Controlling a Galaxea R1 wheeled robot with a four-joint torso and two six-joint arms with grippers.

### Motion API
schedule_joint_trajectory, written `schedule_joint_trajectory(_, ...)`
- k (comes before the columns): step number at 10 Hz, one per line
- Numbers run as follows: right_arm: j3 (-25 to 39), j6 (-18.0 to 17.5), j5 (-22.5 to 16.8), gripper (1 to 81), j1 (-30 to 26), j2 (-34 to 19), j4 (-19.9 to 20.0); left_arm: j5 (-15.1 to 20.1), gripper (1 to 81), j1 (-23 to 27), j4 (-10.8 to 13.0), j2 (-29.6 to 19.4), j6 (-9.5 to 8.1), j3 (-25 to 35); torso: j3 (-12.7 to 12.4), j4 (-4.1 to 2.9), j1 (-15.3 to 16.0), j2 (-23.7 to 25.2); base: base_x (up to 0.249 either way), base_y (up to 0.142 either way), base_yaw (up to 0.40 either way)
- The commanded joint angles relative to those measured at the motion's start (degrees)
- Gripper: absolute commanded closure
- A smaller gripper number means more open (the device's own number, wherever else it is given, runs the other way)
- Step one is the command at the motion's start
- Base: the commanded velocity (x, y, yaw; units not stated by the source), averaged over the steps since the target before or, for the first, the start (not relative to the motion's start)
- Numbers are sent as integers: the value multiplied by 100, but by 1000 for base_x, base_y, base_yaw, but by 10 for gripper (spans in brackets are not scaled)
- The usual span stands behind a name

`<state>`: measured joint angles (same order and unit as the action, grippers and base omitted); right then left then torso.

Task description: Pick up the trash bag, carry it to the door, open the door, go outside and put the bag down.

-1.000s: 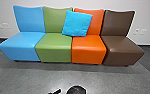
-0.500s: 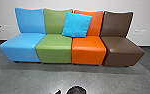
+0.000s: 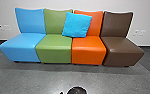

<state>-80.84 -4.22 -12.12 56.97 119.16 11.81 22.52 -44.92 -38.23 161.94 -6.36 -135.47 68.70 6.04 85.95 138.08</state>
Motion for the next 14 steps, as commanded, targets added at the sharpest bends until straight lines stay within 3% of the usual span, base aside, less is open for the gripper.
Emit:
schedule_joint_trajectory(1,69,-18,-353,10,-400,-233,137,482,10,471,-238,49,-40,56,0,0,0,0,0,0,0)
schedule_joint_trajectory(5,43,-18,-353,10,-383,-188,137,455,10,225,-194,462,-23,-471,0,0,0,0,0,0,0)
schedule_joint_trajectory(8,-54,-9,-362,10,-339,-109,137,403,10,189,-106,761,108,-1129,0,0,0,0,0,0,0)
schedule_joint_trajectory(9,-36,-9,-370,10,-348,-136,137,228,10,190,-114,770,196,-1157,0,0,0,0,0,0,0)
schedule_joint_trajectory(10,-28,-9,-370,10,-348,-127,137,113,10,198,-106,770,214,-1157,0,0,369,578,0,0,0)
schedule_joint_trajectory(12,-28,-9,-388,10,-365,-109,137,113,10,242,-106,761,223,-1157,0,0,472,744,0,0,0)
schedule_joint_trajectory(13,-19,-9,-397,10,-383,-127,137,104,10,251,-106,744,223,-1157,0,0,219,365,0,0,0)
schedule_joint_trajectory(14,-19,-9,-397,10,-383,-109,137,104,10,260,-106,744,223,-1157,0,0,332,549,0,0,0)
